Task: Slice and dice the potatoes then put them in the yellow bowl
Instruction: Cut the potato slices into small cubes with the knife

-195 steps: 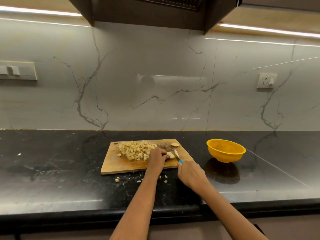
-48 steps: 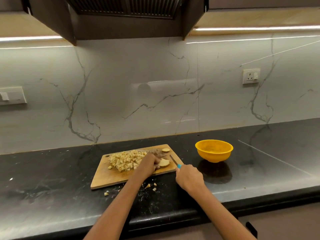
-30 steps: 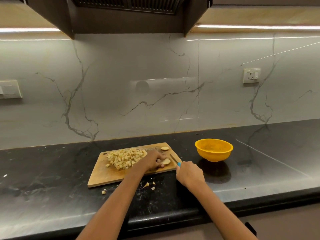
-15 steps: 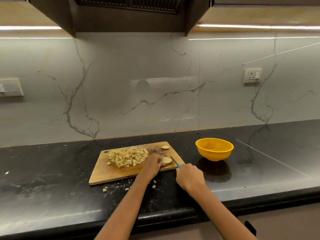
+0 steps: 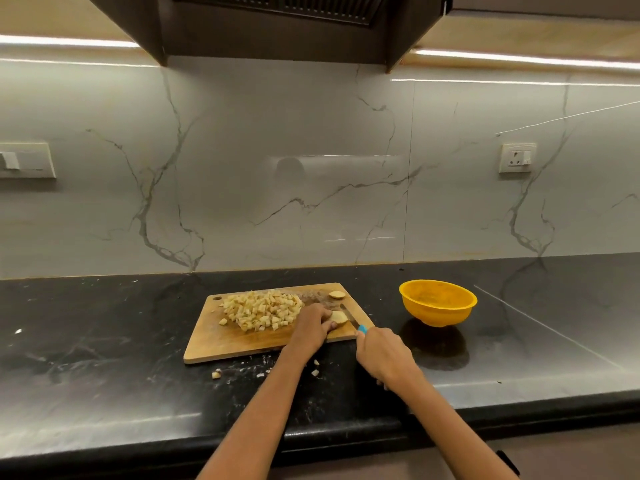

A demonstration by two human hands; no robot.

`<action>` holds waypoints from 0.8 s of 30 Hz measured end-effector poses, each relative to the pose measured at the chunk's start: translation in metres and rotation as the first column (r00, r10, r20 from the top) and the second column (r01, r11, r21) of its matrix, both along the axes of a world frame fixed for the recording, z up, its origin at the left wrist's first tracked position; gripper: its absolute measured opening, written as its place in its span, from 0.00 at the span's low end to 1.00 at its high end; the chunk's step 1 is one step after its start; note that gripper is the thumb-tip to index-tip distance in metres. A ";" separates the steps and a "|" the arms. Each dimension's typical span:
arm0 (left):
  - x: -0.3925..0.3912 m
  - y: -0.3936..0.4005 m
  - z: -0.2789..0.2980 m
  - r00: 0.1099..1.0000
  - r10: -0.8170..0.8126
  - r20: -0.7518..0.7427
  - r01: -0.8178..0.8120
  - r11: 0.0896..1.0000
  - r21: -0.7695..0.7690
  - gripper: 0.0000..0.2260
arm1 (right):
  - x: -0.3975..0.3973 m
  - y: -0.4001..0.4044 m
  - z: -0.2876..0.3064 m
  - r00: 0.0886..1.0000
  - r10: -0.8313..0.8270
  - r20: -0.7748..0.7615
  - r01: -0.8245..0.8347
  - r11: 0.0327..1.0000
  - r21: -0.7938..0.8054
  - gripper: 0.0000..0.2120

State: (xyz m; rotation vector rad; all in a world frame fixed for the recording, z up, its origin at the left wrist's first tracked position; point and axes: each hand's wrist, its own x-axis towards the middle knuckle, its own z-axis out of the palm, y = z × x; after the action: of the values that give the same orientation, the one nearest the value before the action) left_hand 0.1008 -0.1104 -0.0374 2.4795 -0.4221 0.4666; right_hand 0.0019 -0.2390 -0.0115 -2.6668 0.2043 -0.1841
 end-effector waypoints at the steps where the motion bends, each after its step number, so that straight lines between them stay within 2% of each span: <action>1: 0.000 0.000 0.000 1.000 -0.005 -0.008 0.005 1.000 0.004 0.09 | 0.000 0.000 0.000 1.000 0.000 -0.002 0.000 1.000 -0.002 0.20; 4: -0.002 0.001 0.001 0.999 -0.033 -0.018 0.033 0.999 0.016 0.08 | 0.002 0.001 0.001 1.000 0.009 -0.020 -0.009 1.000 -0.006 0.20; 8: -0.001 0.004 0.001 0.998 -0.060 0.003 0.060 0.998 0.002 0.16 | 0.002 0.003 0.004 0.997 0.019 -0.074 -0.019 1.000 -0.010 0.19; 12: -0.003 0.005 0.006 0.996 -0.090 0.003 0.090 0.996 0.018 0.11 | 0.006 0.010 0.018 0.987 0.001 -0.162 0.002 1.000 0.019 0.13; 15: -0.003 0.005 0.005 0.994 -0.103 0.022 0.103 0.995 -0.010 0.15 | 0.015 0.017 0.024 0.987 0.033 -0.159 -0.032 0.999 0.006 0.11; 17: -0.004 0.004 0.004 0.996 -0.082 0.026 0.083 0.996 -0.019 0.16 | 0.018 0.020 0.022 0.987 0.065 -0.148 -0.072 0.996 -0.043 0.12; 20: -0.003 0.004 0.000 0.999 -0.049 0.010 0.049 0.998 -0.037 0.08 | 0.013 0.018 0.014 0.990 0.057 -0.128 -0.075 0.987 -0.141 0.14; 24: -0.001 0.003 -0.003 1.000 -0.019 0.023 0.020 0.998 -0.063 0.11 | -0.005 0.015 0.003 0.996 0.059 -0.062 -0.078 0.927 -0.368 0.14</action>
State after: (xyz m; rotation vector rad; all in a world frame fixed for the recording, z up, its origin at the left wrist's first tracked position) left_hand 0.1002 -0.1079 -0.0405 2.4092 -0.4335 0.4921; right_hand -0.0031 -0.2242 -0.0082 -3.0526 0.0980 -0.1458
